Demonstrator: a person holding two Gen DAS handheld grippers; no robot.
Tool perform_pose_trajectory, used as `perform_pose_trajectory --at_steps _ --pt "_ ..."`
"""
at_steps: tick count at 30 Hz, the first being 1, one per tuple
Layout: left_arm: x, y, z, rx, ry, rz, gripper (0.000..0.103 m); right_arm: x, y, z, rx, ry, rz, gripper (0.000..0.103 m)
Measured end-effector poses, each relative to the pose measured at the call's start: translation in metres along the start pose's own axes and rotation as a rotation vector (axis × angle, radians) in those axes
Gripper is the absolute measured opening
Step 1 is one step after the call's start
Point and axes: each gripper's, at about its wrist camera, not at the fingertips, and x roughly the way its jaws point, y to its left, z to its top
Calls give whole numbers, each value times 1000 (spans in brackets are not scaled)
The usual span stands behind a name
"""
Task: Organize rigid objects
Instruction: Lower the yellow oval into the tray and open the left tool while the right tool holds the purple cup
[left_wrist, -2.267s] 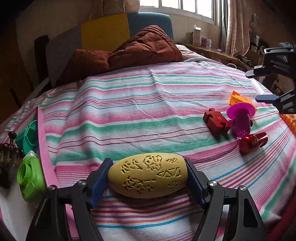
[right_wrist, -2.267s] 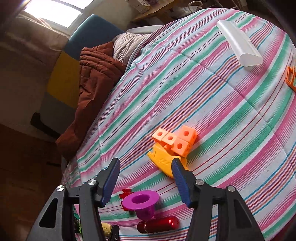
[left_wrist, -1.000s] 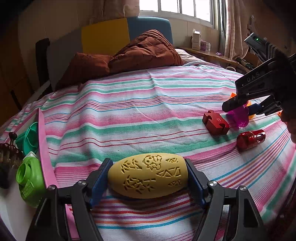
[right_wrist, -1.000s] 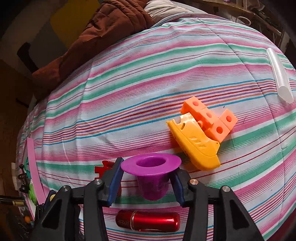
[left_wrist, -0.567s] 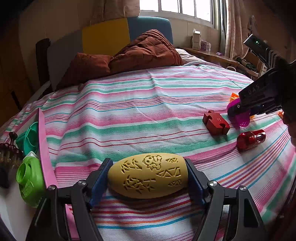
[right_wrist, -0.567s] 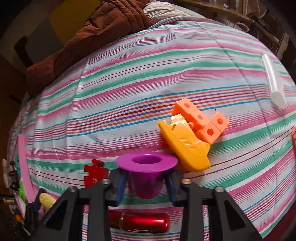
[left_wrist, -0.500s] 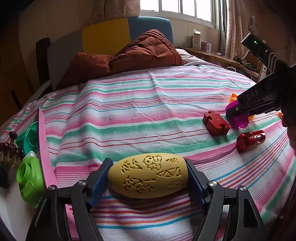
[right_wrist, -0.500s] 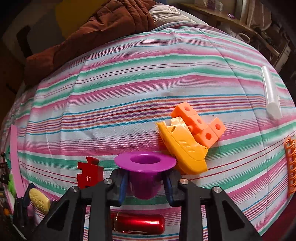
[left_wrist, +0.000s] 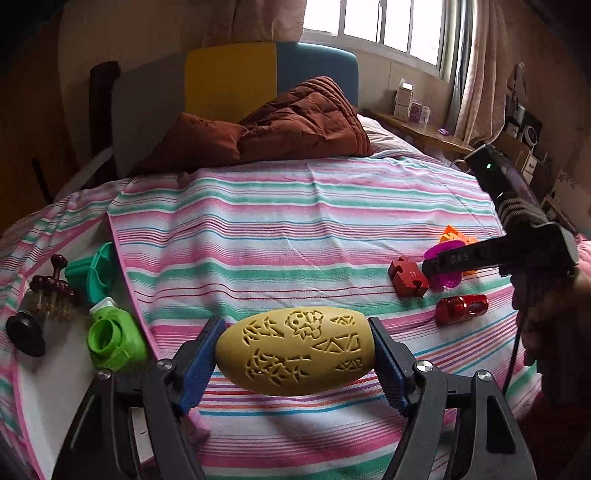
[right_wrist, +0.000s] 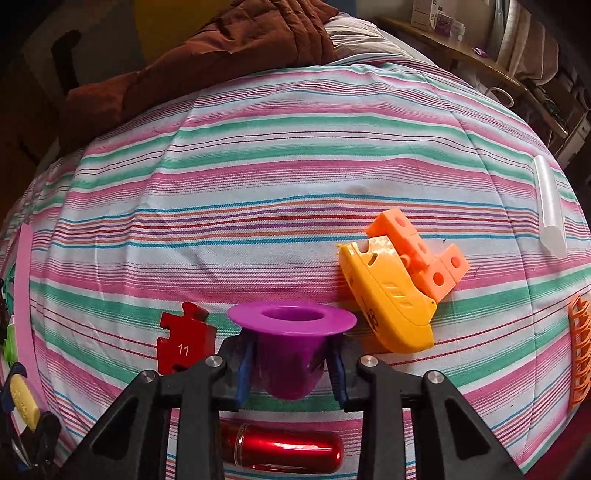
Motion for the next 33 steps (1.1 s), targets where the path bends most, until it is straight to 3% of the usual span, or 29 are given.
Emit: perform_pose_trajectory --at_steps 8,13,18,25,28,33 --pt "-41 57 1 -139 -15 36 76 0 13 -1 -56 -17 -46 33" --pt "-48 119 -15 -250 7 147 76 -4 14 -5 -80 -29 -66 32" --pt "-30 178 -36 -370 90 255 76 -4 13 -3 -89 -32 -71 32" --pt "-4 216 -43 -366 153 386 76 -4 11 0 -92 -32 -70 32" --pt "1 227 -42 -384 147 367 77 -5 12 -1 -92 -33 -71 32" --pt "-6 227 -34 -368 107 418 77 -5 15 0 -103 -34 -79 32"
